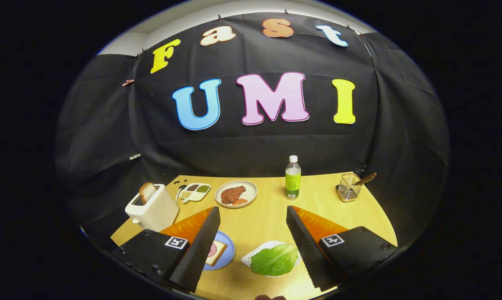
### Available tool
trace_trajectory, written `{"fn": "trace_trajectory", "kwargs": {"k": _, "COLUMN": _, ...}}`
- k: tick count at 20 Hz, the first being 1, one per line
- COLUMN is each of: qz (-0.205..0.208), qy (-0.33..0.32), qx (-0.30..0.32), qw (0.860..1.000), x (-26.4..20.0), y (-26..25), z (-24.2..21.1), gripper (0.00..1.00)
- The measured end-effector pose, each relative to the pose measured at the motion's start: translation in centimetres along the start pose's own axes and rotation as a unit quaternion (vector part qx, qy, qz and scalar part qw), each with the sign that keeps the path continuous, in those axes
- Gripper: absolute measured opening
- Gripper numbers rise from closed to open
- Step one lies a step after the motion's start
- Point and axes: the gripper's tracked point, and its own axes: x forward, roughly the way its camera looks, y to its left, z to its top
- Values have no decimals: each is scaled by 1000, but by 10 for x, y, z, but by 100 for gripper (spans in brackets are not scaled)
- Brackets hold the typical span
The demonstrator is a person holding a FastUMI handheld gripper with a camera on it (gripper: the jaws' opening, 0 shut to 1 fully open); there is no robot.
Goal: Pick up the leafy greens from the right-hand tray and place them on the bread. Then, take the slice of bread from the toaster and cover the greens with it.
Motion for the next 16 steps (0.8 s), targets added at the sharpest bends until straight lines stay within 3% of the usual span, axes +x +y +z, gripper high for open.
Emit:
{"fn": "trace_trajectory", "kwargs": {"k": 6, "qz": -17, "qy": 29, "qx": -4, "qw": 999, "x": 8, "y": -9, "z": -26, "gripper": 99}}
{"fn": "trace_trajectory", "kwargs": {"k": 16, "qz": -49, "qy": 158, "qx": -6, "qw": 986, "x": 52, "y": -48, "z": -129, "gripper": 100}}
